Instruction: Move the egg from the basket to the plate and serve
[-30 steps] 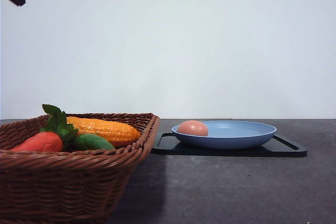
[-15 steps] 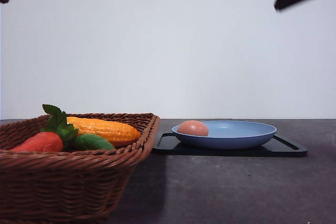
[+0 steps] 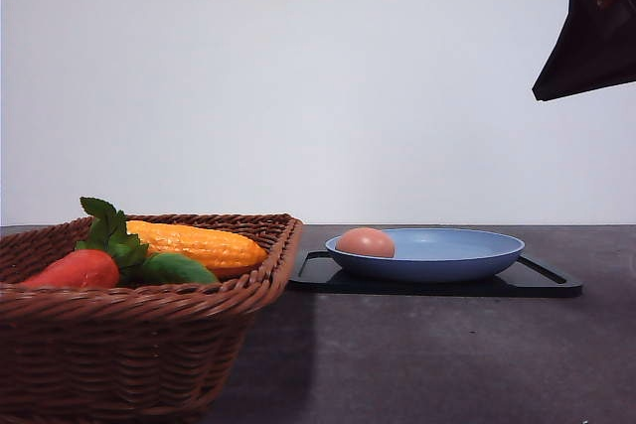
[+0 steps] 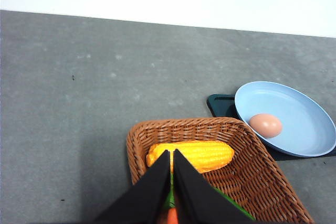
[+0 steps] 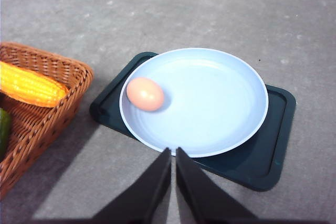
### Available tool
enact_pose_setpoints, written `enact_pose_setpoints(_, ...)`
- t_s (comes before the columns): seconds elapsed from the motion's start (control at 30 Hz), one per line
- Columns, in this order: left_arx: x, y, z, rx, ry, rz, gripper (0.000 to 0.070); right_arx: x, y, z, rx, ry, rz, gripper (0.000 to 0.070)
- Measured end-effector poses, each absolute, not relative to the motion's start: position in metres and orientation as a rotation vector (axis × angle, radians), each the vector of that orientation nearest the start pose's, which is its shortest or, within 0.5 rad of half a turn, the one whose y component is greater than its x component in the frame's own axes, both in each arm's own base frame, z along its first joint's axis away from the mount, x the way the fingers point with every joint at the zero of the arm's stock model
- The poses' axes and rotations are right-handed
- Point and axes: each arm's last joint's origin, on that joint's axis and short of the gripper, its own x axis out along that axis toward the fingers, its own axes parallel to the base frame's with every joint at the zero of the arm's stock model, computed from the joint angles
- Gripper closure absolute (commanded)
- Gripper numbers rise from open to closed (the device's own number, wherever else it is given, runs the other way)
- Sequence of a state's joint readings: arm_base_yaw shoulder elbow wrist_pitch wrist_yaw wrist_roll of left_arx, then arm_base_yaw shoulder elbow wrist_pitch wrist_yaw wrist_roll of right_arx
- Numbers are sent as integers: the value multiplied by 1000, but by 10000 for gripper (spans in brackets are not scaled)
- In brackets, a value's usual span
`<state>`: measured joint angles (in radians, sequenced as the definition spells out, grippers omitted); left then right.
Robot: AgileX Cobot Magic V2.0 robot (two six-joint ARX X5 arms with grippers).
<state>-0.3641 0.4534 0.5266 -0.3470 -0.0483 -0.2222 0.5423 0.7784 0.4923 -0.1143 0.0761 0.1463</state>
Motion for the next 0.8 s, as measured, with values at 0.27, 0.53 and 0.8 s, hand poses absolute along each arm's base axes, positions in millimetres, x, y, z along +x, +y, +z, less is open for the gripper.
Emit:
enact_pose_setpoints(0.27, 109, -40, 271, -165, 303, -282, 700, 149, 87, 240, 20, 417, 430, 700)
enact_pose_setpoints(0.53, 94, -32, 273, -120, 259, -272, 700, 149, 87, 240, 20, 417, 430, 700)
enact_pose_setpoints(0.8, 69, -11, 252, -50, 99, -121, 700, 149, 87, 240, 20, 417, 430, 700)
